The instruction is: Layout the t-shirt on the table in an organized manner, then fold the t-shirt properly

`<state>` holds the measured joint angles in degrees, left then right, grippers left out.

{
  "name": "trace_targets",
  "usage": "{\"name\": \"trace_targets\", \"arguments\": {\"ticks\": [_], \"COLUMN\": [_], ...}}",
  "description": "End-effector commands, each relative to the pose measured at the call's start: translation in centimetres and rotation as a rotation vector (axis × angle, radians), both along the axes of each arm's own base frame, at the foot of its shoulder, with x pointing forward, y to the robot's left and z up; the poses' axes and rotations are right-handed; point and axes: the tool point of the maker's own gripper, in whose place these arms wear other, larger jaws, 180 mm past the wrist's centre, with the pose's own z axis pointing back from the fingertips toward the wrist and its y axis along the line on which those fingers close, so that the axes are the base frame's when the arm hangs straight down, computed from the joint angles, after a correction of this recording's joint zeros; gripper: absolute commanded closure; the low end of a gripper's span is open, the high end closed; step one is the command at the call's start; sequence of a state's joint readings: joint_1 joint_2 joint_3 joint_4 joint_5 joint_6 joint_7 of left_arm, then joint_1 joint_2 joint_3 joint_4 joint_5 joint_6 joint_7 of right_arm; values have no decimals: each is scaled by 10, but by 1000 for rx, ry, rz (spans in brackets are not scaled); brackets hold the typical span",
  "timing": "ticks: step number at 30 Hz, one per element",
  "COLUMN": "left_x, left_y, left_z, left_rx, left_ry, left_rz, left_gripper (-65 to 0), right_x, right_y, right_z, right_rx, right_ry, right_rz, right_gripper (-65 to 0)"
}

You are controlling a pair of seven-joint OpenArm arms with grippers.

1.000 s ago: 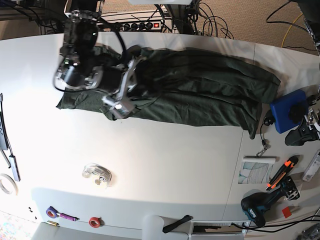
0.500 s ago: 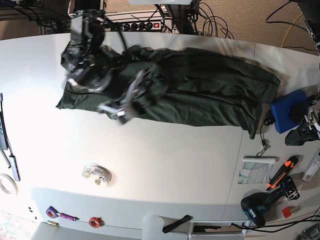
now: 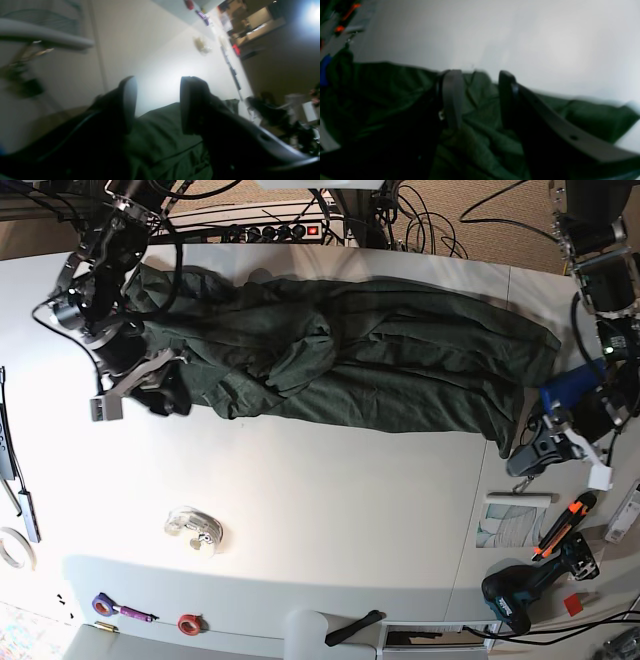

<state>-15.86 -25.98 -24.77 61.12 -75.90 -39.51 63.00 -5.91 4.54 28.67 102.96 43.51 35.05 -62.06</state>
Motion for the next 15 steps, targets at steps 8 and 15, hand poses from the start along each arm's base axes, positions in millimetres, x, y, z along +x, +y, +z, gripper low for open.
{"name": "trace_targets", "arguments": {"ticks": [8,15], "left_x": [19,19], "left_y": [3,3], "left_z": [31,32], "left_rx": [-1,-3], "left_ry": [-93,-95], "left_rz": [8,9], "left_gripper": [-288,-288], "right_x": [21,22], "right_y": [3,4], "right_z": [-24,-28], "right_rx": [102,90], "right_ry": [36,69], "right_rz": [25,41], "right_gripper": [-241,-241]}}
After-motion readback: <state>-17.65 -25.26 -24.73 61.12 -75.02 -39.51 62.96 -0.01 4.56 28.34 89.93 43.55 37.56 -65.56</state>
